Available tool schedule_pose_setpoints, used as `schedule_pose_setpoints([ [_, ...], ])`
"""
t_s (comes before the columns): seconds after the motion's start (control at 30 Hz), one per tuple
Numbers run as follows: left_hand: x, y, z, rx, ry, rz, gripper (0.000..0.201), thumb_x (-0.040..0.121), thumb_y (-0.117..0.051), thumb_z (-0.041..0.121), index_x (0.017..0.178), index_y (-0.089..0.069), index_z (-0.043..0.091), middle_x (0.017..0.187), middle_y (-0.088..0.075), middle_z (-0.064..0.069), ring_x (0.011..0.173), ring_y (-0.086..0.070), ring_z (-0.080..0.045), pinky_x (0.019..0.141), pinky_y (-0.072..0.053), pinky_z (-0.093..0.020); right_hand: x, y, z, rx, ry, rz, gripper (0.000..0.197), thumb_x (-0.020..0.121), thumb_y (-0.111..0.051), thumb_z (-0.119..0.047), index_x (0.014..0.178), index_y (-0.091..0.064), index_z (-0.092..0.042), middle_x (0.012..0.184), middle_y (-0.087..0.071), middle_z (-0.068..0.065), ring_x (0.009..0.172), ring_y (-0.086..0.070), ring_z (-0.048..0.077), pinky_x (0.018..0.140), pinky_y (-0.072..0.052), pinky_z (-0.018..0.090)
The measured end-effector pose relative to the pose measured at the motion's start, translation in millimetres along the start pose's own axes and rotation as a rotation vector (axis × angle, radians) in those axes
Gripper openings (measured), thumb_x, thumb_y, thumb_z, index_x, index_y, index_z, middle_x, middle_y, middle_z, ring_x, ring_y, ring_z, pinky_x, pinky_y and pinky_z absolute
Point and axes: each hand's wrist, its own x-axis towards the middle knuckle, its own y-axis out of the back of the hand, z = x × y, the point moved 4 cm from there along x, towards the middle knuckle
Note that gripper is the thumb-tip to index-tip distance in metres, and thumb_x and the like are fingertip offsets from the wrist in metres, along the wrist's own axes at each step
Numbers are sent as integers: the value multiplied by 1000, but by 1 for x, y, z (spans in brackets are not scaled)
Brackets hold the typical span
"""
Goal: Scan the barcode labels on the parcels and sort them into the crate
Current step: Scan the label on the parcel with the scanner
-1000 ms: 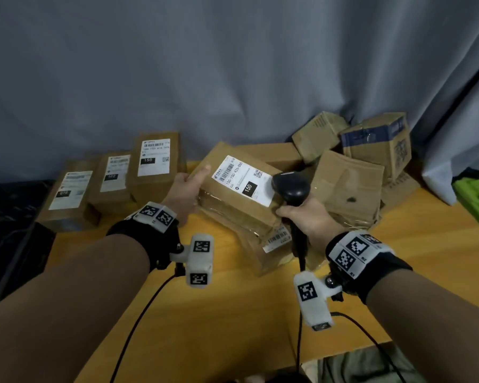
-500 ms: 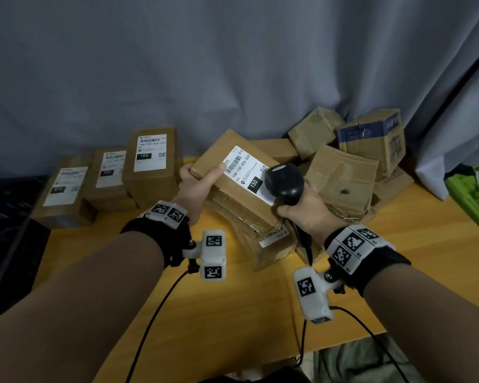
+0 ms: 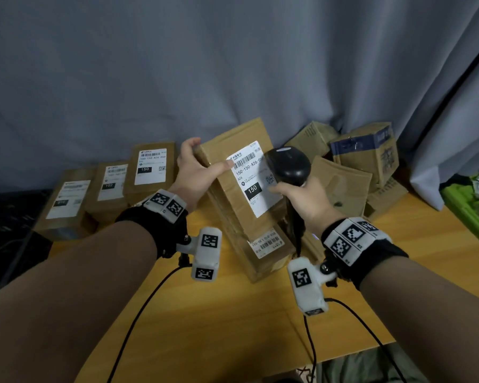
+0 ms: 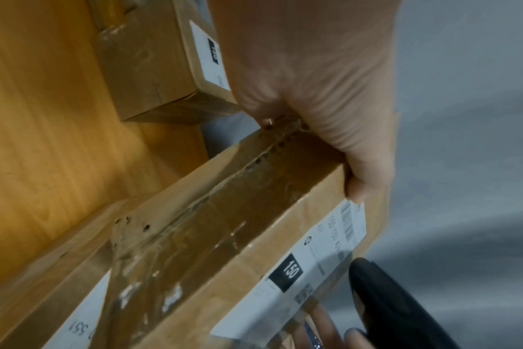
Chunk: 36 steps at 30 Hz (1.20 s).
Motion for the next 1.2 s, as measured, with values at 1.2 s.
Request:
schedule_pose_setpoints([
  [1.2,-3,21,-9,-41,89,4,81,83,-72,29,148,-24,19,125,-54,4,82,-55,-1,59,-44,-19,12,-17,-101,-210,122,-247,21,83,-70,-20,70,-60,-6,52,-58,8,43,-56,19,53,-50,29],
])
